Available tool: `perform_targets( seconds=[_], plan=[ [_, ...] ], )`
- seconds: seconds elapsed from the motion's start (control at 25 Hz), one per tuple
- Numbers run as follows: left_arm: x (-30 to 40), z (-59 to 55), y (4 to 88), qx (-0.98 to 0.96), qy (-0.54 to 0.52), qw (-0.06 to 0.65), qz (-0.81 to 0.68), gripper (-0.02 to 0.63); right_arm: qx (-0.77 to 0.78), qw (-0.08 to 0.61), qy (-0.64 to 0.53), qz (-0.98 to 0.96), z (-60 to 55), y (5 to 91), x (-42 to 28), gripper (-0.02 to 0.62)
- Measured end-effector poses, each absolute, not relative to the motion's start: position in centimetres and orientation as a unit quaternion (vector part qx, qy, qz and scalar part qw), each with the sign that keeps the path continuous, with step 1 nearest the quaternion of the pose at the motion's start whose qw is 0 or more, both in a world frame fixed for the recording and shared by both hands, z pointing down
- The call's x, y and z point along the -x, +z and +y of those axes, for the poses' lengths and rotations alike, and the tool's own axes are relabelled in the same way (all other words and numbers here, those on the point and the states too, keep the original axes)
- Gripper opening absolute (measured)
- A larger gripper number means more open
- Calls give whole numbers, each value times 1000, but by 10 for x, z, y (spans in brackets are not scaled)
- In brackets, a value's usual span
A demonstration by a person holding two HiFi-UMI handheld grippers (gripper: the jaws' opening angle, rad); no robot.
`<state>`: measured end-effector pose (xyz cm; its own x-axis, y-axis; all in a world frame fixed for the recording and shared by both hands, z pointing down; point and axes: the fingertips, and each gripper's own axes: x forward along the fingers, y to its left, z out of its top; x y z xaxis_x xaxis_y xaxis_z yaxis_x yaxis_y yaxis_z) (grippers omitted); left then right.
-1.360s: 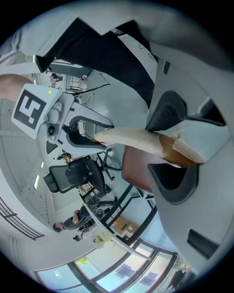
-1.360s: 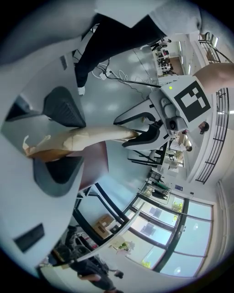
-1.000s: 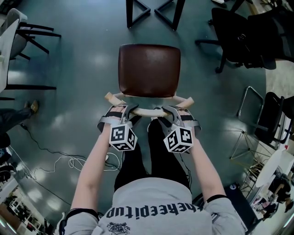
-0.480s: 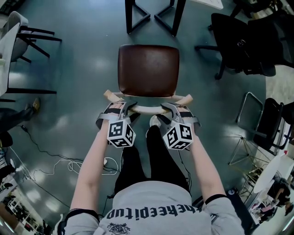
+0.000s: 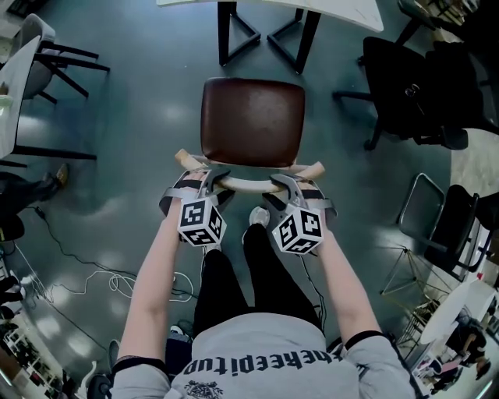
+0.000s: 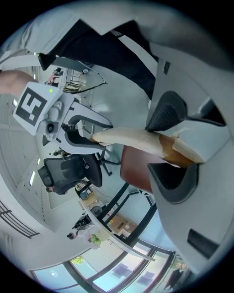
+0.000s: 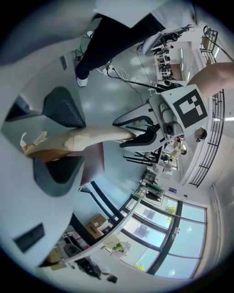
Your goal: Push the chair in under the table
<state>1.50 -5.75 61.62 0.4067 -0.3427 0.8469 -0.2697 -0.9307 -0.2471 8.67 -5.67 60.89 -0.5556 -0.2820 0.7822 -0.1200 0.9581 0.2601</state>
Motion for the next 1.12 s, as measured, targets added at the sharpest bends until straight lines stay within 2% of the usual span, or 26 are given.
perform_targets(
  seconds=[1.12],
  plan=[
    [1, -160, 614, 845, -509, 59, 152, 233, -160, 459, -75, -871, -154, 606, -70, 207]
  ],
)
